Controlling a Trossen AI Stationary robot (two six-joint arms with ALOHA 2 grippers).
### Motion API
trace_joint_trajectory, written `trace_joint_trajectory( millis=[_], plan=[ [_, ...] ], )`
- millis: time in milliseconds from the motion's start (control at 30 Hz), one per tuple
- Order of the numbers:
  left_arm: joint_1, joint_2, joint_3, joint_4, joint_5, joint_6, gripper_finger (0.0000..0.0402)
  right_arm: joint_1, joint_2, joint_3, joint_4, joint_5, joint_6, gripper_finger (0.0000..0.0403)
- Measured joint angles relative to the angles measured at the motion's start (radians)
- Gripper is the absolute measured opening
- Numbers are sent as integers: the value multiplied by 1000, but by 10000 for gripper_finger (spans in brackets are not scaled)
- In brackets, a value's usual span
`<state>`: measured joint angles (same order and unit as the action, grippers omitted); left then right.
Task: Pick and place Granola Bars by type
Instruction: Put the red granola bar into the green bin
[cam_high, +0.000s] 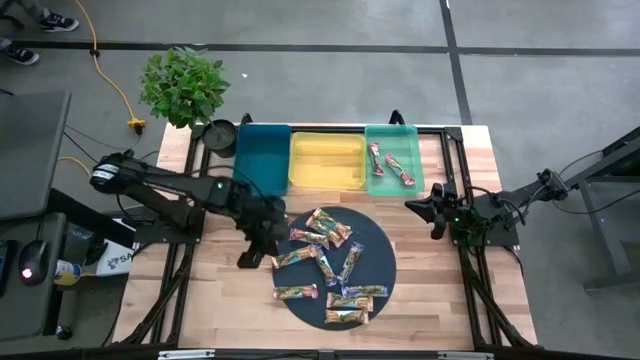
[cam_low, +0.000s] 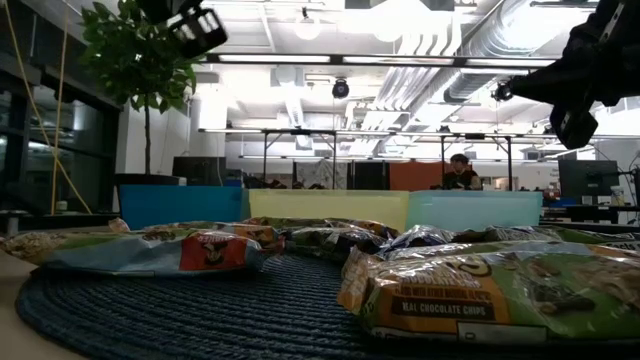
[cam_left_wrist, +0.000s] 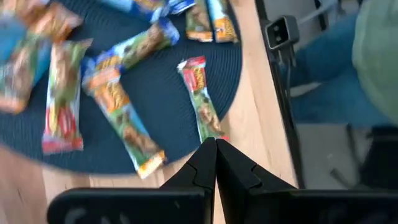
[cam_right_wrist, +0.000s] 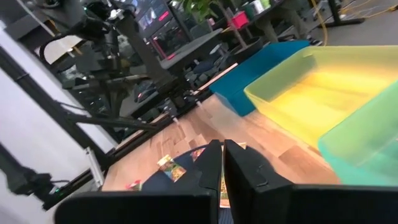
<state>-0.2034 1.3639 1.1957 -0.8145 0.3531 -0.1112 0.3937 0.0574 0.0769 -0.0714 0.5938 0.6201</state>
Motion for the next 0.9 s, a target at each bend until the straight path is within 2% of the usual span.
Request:
trace_joint_trajectory(
  millis=[100,200,333,567,767,900],
  plan=[
    [-57,24,0,33,-28,53,7,0,0,0,0,-24,0,1],
    [-100,55,0,57,-99,48,7,0,0,0,0,-52,0,3],
    [-137,92,0,130,-211,-46,7,0,0,0,0,-81,0,1],
    [-184,175,1,250,-272,-182,7,0,0,0,0,-133,0,2],
    [-242,250,0,237,-426,-299,7,0,1,0,-19,-167,0,2],
    [-251,279,-1,235,-444,-327,7,0,1,-1,-34,-187,0,1]
  ],
)
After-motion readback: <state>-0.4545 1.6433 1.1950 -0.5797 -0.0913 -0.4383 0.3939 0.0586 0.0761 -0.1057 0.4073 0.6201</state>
